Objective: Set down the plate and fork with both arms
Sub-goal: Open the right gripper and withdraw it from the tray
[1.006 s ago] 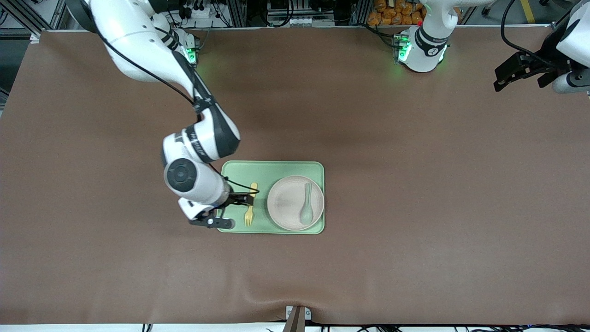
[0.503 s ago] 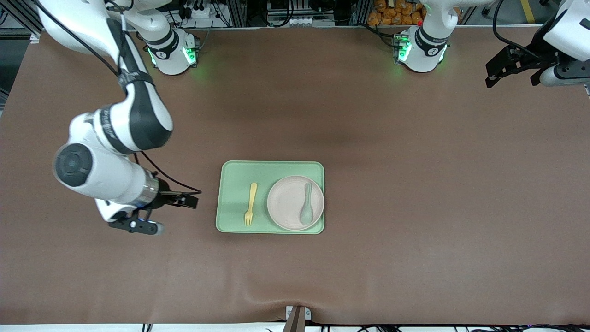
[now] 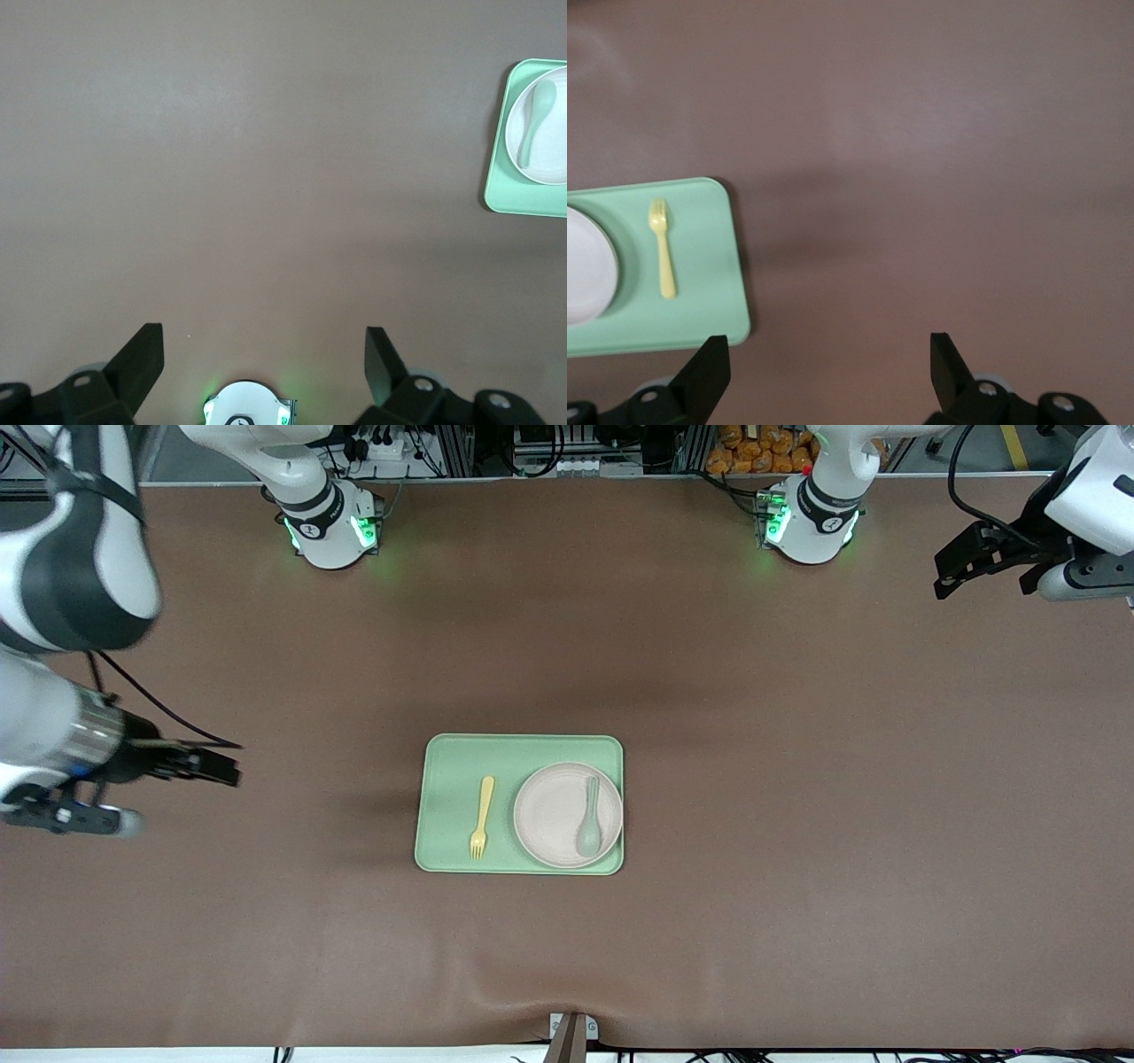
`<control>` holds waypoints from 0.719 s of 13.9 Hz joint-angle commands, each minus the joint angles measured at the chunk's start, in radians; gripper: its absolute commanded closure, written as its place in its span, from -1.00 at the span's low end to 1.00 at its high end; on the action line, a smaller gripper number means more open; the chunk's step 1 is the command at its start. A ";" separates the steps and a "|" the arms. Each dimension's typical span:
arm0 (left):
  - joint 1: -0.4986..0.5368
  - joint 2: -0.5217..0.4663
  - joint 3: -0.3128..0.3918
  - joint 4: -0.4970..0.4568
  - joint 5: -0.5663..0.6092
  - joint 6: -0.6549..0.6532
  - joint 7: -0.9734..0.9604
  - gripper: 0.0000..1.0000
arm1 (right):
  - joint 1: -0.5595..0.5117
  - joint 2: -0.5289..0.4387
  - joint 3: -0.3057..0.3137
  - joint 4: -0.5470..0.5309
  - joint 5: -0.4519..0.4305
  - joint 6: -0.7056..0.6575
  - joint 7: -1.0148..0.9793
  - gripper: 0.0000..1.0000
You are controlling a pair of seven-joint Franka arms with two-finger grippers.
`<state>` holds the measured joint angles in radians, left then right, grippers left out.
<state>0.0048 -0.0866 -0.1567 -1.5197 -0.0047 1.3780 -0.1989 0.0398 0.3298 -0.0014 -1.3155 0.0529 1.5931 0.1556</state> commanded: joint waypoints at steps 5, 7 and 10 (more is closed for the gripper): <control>0.007 -0.001 0.006 0.006 0.003 -0.008 0.006 -1.00 | -0.075 -0.280 0.020 -0.279 -0.008 0.036 -0.030 -1.00; 0.007 -0.001 0.006 0.006 0.003 -0.008 -0.002 -1.00 | -0.075 -0.384 0.020 -0.410 -0.015 0.062 -0.044 -1.00; 0.007 -0.001 0.006 0.006 0.003 -0.008 0.009 -1.00 | -0.074 -0.393 0.021 -0.420 -0.064 0.048 -0.045 -1.00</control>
<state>0.0067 -0.0861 -0.1483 -1.5206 -0.0047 1.3780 -0.1982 -0.0249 -0.0162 0.0084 -1.6728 0.0261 1.6145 0.1213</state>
